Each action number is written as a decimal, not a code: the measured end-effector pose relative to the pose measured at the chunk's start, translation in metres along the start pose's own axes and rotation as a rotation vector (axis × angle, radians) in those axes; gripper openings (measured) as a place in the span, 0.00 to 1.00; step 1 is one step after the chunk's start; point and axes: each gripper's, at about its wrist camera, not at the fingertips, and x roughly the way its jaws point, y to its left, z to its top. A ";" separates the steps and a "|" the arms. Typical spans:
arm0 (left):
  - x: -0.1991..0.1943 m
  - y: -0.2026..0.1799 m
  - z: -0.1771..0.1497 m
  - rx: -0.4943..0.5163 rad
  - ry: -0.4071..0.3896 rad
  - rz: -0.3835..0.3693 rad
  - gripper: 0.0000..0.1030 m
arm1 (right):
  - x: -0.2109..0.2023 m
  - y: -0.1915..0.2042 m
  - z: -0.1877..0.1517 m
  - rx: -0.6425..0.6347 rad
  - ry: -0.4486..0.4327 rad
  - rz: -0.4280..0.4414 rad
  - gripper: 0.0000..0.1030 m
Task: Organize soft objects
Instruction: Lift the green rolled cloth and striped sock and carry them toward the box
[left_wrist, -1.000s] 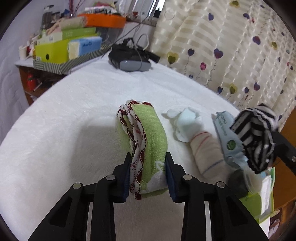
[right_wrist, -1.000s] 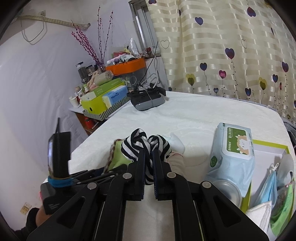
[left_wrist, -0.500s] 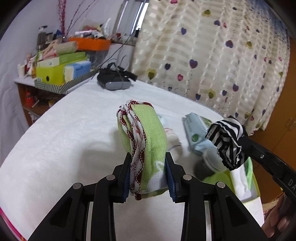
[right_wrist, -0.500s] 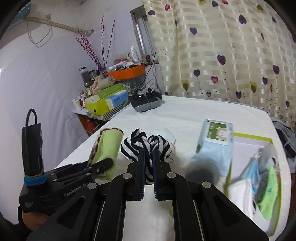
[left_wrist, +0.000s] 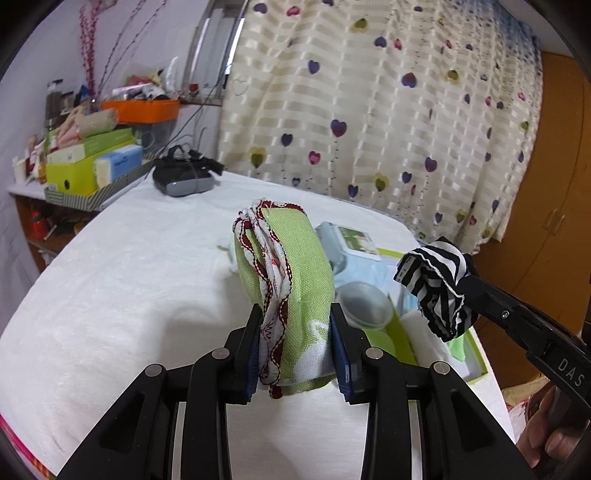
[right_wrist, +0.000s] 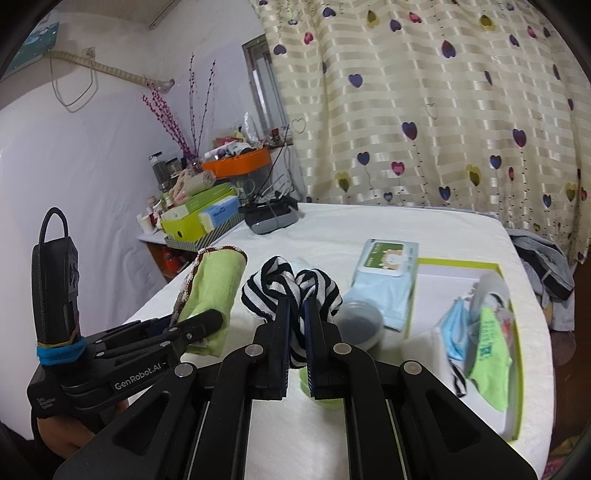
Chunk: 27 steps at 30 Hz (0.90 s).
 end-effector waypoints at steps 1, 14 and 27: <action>0.000 -0.004 0.000 0.006 0.000 -0.004 0.31 | -0.002 -0.003 0.000 0.004 -0.003 -0.003 0.07; 0.005 -0.054 -0.005 0.085 0.018 -0.090 0.31 | -0.034 -0.040 -0.008 0.060 -0.038 -0.070 0.07; 0.010 -0.096 -0.010 0.144 0.037 -0.188 0.31 | -0.056 -0.077 -0.015 0.120 -0.060 -0.138 0.07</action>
